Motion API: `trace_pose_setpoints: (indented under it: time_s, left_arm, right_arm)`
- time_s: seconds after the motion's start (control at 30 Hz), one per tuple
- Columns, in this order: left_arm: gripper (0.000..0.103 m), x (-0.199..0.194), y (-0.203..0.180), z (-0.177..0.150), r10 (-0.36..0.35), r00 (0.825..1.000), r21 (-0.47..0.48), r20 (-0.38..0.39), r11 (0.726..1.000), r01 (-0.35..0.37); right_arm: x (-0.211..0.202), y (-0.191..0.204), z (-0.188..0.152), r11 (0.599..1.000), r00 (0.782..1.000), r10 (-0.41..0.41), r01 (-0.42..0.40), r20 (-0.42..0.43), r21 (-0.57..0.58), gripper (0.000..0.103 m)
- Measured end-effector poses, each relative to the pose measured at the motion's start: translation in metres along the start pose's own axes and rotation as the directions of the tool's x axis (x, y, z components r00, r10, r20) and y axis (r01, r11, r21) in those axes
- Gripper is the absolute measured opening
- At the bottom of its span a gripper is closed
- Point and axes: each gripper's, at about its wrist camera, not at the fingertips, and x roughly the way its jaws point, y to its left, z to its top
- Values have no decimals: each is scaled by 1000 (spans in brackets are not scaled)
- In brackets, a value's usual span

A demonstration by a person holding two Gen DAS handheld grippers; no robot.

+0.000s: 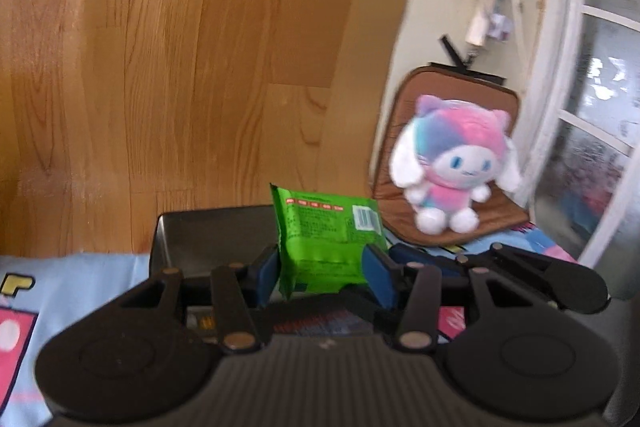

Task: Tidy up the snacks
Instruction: 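Lift the green packet with the left tool into the black box, release, then grasp the white plastic cup with the left tool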

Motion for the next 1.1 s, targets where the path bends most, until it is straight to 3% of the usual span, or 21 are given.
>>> trace_pose_setpoints:
  time_s: [0.17,0.27,0.33,0.47,0.6,0.77,0.83,0.93,1.1]
  left_arm:
    - [44,42,14,2,-31,998,-33,-46,999,29]
    - [45,56,10,1,35,999,-13,-40,999,-35]
    - [47,55,11,1,40,998,-41,-46,998,-42]
    - [47,24,12,-1,42,999,-60,3,997,-42]
    - [48,-35,18,-18,64,996,-94,54,994,-59]
    - [50,-83,24,-60,82,996,-139,-18,987,-84]
    - [50,-89,25,-75,65,996,-167,-62,983,-75]
    - [50,-94,23,-94,44,994,-191,-104,980,-63]
    - [51,-105,24,-113,8,992,-228,-129,973,-37]
  right_arm:
    - [39,-9,-1,1000,999,3,-3,-33,11,40]
    - [46,-4,-3,1000,999,-17,16,-40,-21,41]
    - [40,-3,-4,1000,999,-17,17,-33,-12,41]
    - [11,-5,-4,1000,1000,4,-4,-12,31,41]
    - [-34,-5,-17,990,995,93,-89,-31,113,40]
    - [-64,10,-46,967,967,220,-199,-127,156,40]
    - [-63,16,-53,970,964,218,-197,-151,140,41]
    - [-60,20,-51,967,961,229,-205,-158,154,59]
    - [-68,33,-45,964,954,258,-243,-154,107,60]
